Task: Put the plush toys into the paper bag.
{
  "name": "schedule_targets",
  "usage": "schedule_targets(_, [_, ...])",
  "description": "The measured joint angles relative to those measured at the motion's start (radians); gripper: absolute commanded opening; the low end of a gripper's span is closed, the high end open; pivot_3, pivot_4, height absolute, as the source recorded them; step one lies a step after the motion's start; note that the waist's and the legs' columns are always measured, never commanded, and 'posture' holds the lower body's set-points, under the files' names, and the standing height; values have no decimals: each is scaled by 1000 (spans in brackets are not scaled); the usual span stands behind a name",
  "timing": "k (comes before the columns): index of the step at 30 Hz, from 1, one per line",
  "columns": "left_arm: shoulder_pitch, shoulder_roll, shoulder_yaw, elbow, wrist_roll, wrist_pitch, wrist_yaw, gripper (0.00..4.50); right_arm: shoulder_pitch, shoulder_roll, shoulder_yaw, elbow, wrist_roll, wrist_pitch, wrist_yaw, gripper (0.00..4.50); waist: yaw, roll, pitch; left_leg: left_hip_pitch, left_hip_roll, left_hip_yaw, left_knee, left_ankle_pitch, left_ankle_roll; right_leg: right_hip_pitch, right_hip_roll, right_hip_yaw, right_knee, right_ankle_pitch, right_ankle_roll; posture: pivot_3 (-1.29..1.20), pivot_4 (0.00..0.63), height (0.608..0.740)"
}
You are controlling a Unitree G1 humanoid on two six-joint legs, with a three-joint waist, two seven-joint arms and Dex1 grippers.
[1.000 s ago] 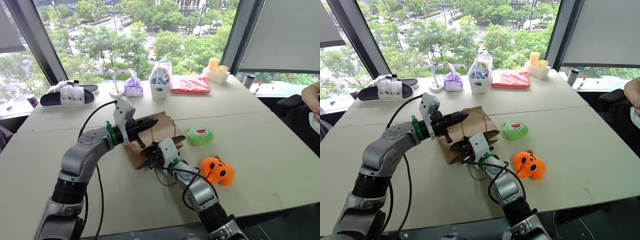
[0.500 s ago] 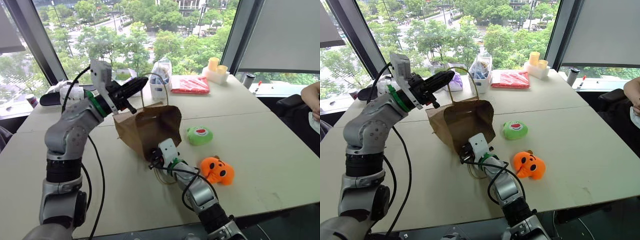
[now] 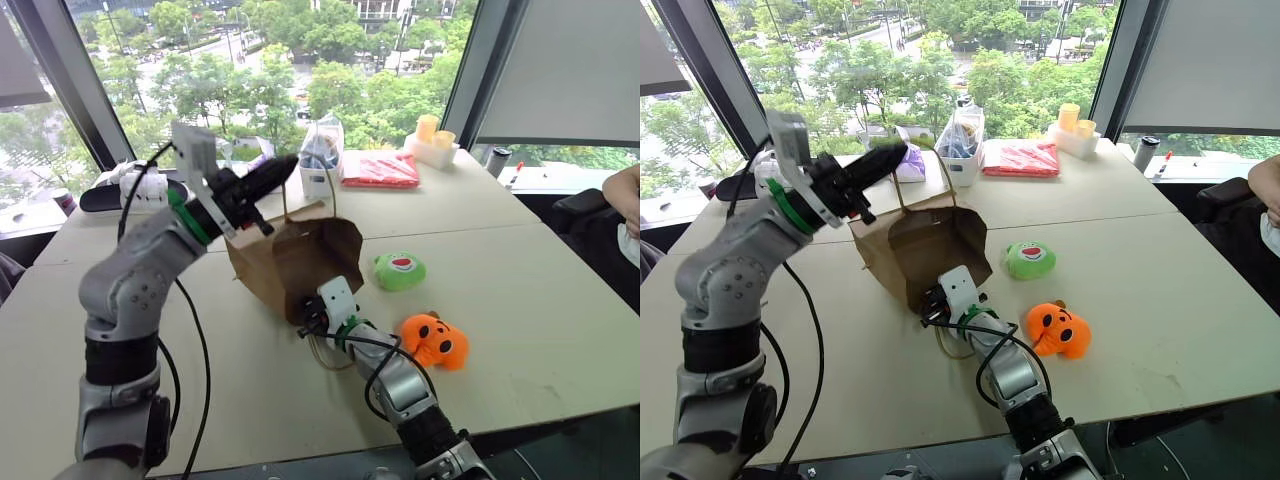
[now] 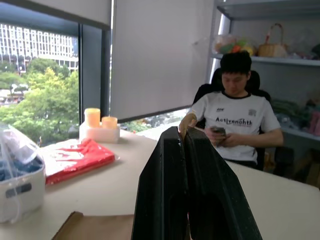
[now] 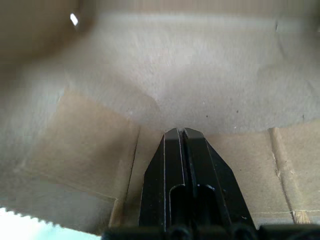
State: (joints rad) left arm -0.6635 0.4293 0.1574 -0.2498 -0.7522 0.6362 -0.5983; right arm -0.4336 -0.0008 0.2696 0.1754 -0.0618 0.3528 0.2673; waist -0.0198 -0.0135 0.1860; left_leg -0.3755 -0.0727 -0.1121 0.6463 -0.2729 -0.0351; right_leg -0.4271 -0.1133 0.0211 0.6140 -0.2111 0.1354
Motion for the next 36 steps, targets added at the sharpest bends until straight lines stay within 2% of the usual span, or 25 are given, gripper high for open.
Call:
schedule_targets(3, [65, -3, -37, 6, 50, -41, -24, 53, 25, -71, 1, -123, -1, 58, 46, 0, 7, 0, 0, -2, 0, 0, 1, 0, 0, 0, 0, 0, -1, 0, 0, 0, 150, 740])
schedule_targets(6, [69, -2, -57, 6, 68, -63, -50, 0, 56, -168, 0, -348, 26, 173, 131, 732, 6, 0, 0, -2, 0, 0, 1, 0, 1, -1, 0, 0, -1, 0, 0, 0, 150, 740])
schedule_targets(10, [69, -10, -67, -7, 65, -62, -54, 0, 92, -304, -52, -709, 129, 414, 232, 2763, 6, 0, 0, -2, 0, -1, 0, -1, 1, -1, 0, -1, -2, 0, 0, 0, 150, 740])
schedule_targets(13, [85, -10, -67, -22, 64, -61, -59, 0, 129, -423, -191, -910, 241, 609, 302, 4347, 9, 0, 0, -2, 0, -1, 1, -1, 2, 0, -1, -1, -2, 0, 0, 0, 150, 740])
schedule_targets(17, [100, -22, -71, -38, 64, -59, -57, 0, 162, -527, -346, -1007, 355, 763, 366, 4430, 10, -1, 0, -2, 0, 0, 1, -1, 2, 1, -1, -1, -2, 0, 0, 0, 150, 740])
schedule_targets(21, [107, -37, -77, -62, 63, -55, -48, 0, 316, -683, -444, -999, 368, 796, 383, 4430, 19, -1, 1, -3, 0, 3, 2, -2, 3, 2, -2, -2, -4, 0, 0, 0, 150, 740])
schedule_targets(25, [111, -47, -95, -69, 65, -55, -39, 0, 429, -747, -408, -917, 313, 709, 357, 4430, 21, -2, 1, -3, 0, 4, 2, -2, 3, 2, -2, -2, -4, 0, 0, 0, 150, 740])
schedule_targets(32, [114, -50, -104, -76, 69, -55, -25, 0, 423, -765, -347, -747, 202, 553, 276, 4430, 31, -2, 1, -3, 0, 5, 3, -2, 3, 2, -2, -2, -4, 0, 0, 0, 150, 740])
schedule_targets(35, [118, -50, -106, -76, 76, -55, -18, 0, 411, -766, -331, -708, 187, 516, 267, 3679, 32, -2, 1, -3, 0, 4, 3, -2, 3, 2, -2, -2, -4, 0, 0, 0, 150, 740])
schedule_targets(36, [118, -50, -106, -76, 77, -56, -16, 0, 405, -765, -329, -697, 186, 508, 267, 3284, 32, -2, 1, -3, 0, 4, 3, -2, 3, 2, -2, -2, -4, 0, 0, 0, 150, 740])
